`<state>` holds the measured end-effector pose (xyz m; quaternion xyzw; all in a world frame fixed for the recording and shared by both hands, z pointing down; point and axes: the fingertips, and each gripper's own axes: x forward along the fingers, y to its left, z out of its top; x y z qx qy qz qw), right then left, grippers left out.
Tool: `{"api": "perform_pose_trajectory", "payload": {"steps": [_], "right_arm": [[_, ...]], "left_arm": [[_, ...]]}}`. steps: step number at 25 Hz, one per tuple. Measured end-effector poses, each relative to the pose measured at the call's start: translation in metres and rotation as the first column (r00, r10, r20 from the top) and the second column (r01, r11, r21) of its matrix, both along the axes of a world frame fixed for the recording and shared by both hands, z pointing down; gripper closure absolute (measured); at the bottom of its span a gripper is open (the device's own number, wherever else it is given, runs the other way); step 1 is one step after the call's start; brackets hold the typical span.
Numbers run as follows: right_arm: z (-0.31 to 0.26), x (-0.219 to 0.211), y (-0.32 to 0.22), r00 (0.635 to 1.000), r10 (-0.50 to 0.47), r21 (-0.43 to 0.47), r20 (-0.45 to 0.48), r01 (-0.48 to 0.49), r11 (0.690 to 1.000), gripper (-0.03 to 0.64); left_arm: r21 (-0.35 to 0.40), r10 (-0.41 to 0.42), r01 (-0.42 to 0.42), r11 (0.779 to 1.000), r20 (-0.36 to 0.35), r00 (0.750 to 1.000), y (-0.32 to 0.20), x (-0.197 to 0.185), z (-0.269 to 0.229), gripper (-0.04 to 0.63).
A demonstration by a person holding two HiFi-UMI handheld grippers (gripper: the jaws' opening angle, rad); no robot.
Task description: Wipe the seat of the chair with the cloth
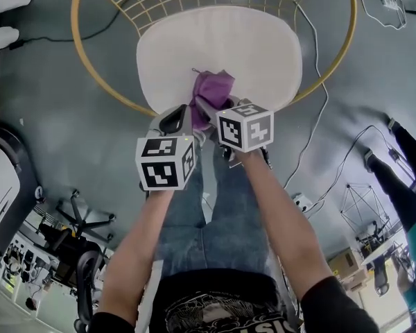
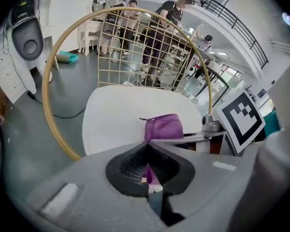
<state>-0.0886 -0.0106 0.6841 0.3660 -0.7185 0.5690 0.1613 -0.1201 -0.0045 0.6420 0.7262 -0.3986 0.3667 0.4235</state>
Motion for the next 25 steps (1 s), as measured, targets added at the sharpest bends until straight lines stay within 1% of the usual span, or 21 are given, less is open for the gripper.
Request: {"api": "perform_pose_trajectory", "payload": {"steps": [5, 8, 14, 19, 25], "right_arm": [[0.005, 0.014, 0.012, 0.999, -0.009, -0.015, -0.035, 0.009, 1.000, 0.558], [0.007, 0.042, 0.017, 0.999, 0.007, -0.022, -0.037, -0.008, 1.000, 0.558], [0.004, 0.090, 0.018, 0.999, 0.040, -0.008, -0.032, -0.040, 0.999, 0.558], [0.002, 0.115, 0.014, 0.996, 0.080, 0.011, -0.033, -0.080, 0.997, 0.560], [-0.006, 0.160, 0.010, 0.989, 0.137, 0.026, -0.052, -0.136, 0.990, 0.558]], "left_arm": [[-0.008, 0.006, -0.006, 1.000, 0.001, 1.000, 0.008, 0.003, -0.001, 0.594], [-0.014, 0.022, -0.022, 1.000, -0.001, 1.000, 0.013, 0.029, 0.002, 0.594], [-0.019, 0.061, -0.061, 0.998, -0.002, 0.998, 0.022, 0.078, 0.002, 0.594], [-0.027, 0.088, -0.088, 0.996, 0.003, 0.996, 0.025, 0.095, 0.004, 0.594], [-0.025, 0.100, -0.100, 0.995, -0.008, 0.995, 0.024, 0.123, -0.001, 0.594]]}}
